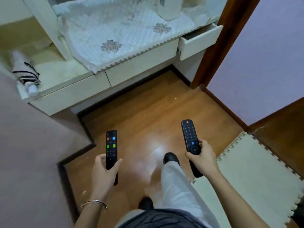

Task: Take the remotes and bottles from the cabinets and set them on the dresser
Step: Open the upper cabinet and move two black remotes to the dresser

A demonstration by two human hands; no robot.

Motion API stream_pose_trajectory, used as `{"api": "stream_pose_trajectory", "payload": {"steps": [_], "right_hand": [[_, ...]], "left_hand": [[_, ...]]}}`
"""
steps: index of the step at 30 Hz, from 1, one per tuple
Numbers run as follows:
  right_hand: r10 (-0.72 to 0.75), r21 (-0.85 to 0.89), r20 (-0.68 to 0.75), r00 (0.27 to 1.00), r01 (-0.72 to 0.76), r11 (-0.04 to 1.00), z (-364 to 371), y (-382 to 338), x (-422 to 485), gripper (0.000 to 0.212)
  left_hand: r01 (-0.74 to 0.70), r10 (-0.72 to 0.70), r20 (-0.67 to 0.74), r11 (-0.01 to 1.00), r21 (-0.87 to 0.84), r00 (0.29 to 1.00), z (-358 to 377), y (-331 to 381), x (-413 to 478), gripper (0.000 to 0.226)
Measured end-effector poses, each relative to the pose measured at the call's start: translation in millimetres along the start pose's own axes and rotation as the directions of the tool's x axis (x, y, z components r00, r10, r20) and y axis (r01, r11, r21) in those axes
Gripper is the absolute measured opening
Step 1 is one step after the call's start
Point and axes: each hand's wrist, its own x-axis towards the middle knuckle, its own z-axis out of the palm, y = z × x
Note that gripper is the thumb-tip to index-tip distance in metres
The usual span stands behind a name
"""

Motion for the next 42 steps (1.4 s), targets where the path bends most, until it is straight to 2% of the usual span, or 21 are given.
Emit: {"api": "stream_pose_trajectory", "payload": {"steps": [4, 7, 12, 15, 19, 23, 28, 33, 36, 39, 42], "right_hand": [[-0.072, -0.058, 0.039, 0.997, 0.075, 0.996, 2.4, -30.3, 88.3, 0.055], [-0.162, -0.095, 0.101, 0.982, 0.171, 0.981, -3.7, -67.8, 157.6, 0.058], [-0.245, -0.149, 0.136, 0.960, 0.265, 0.953, -22.0, -145.0, 258.1, 0.059], [-0.323, -0.197, 0.163, 0.932, 0.352, 0.915, -11.1, -191.7, 298.0, 0.062], [-0.369, -0.187, 0.252, 0.895, 0.419, 0.889, 28.4, -233.0, 325.3, 0.064], [-0.291, -0.220, 0.340, 0.894, 0.376, 0.900, 68.4, -253.5, 333.7, 0.060], [-0.256, -0.269, 0.389, 0.885, 0.375, 0.887, 104.5, -292.7, 344.9, 0.055], [-0.334, -0.195, 0.343, 0.878, 0.414, 0.889, 130.5, -362.2, 372.8, 0.047], [-0.368, -0.141, 0.315, 0.875, 0.427, 0.893, 138.4, -393.1, 391.4, 0.032], [-0.362, -0.143, 0.307, 0.880, 0.419, 0.897, 149.8, -414.5, 410.5, 0.032], [-0.359, -0.172, 0.374, 0.855, 0.444, 0.879, 167.0, -433.9, 431.3, 0.029]], "left_hand": [[0.041, -0.042, -0.101, 0.999, -0.006, 0.994, 19.7, 22.5, 58.2, 0.038], [0.065, -0.071, -0.163, 0.997, -0.039, 0.984, 42.1, 67.6, 100.2, 0.036], [0.012, -0.027, -0.236, 0.998, -0.066, 0.971, 55.2, 155.8, 159.7, 0.039], [0.014, -0.032, -0.286, 0.998, -0.063, 0.958, 46.6, 178.2, 188.4, 0.042], [0.131, -0.148, -0.322, 0.989, -0.074, 0.935, 33.5, 167.0, 219.0, 0.049], [0.228, -0.252, -0.296, 0.967, -0.113, 0.921, 21.6, 150.6, 255.6, 0.042], [0.135, -0.154, -0.286, 0.987, -0.085, 0.946, -1.9, 169.1, 322.3, 0.035], [0.036, -0.041, -0.251, 0.999, -0.023, 0.967, -28.5, 215.4, 397.8, 0.038], [0.060, -0.067, -0.270, 0.998, -0.033, 0.961, -34.8, 233.9, 429.0, 0.043], [0.114, -0.113, -0.275, 0.993, -0.009, 0.955, -31.7, 243.7, 453.5, 0.050], [0.136, -0.122, -0.272, 0.990, 0.031, 0.954, -25.1, 254.1, 476.2, 0.046]]}}
